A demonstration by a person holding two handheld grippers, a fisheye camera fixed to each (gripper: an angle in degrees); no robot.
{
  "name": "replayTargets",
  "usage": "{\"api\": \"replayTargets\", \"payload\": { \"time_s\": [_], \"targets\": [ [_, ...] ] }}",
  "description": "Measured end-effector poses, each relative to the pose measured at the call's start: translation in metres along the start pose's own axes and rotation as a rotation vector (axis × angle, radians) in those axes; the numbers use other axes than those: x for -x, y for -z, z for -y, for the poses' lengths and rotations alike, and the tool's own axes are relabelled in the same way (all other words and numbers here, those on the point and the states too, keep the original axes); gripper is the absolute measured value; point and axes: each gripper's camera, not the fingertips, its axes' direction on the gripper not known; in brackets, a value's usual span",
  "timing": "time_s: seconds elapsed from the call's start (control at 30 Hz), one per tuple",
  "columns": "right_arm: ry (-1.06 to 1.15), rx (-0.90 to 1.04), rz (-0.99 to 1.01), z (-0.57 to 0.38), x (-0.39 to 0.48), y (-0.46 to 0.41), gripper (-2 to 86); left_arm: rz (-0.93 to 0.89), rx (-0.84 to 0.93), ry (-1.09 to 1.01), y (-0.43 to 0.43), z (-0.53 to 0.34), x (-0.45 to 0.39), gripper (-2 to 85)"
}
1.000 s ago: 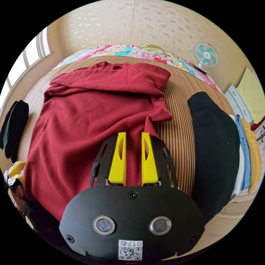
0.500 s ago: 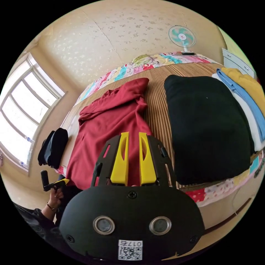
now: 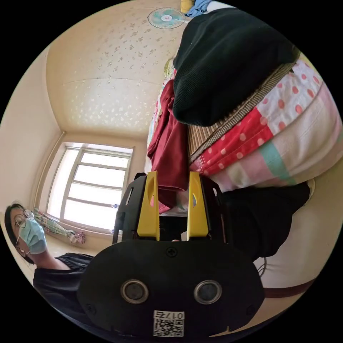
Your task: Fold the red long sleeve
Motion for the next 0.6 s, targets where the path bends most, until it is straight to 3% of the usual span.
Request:
{"api": "replayTargets", "payload": {
  "time_s": [0.13,0.27,0.43,0.6],
  "targets": [
    [-0.025,0.057,-0.124,0.001,0.011,0.018,6.4,-0.024,-0.029,0.007,0.025,0.0,-0.008,4.7],
    [0.13,-0.013,0.024,-0.017,0.03,0.078,3.9,-0.071,-0.034,-0.026,0.055,0.005,-0.018,4.0],
    [0.364,-0.039,0.121,-0.051,0.076,0.141,3.3,-0.313,-0.071,-0.145,0.117,0.015,-0.039,3.8],
    [0.654,-0.036,0.443,-0.087,0.126,0.183,2.7,-0.655,-0.169,-0.288,0.176,0.01,-0.06,3.9]
  ]
}}
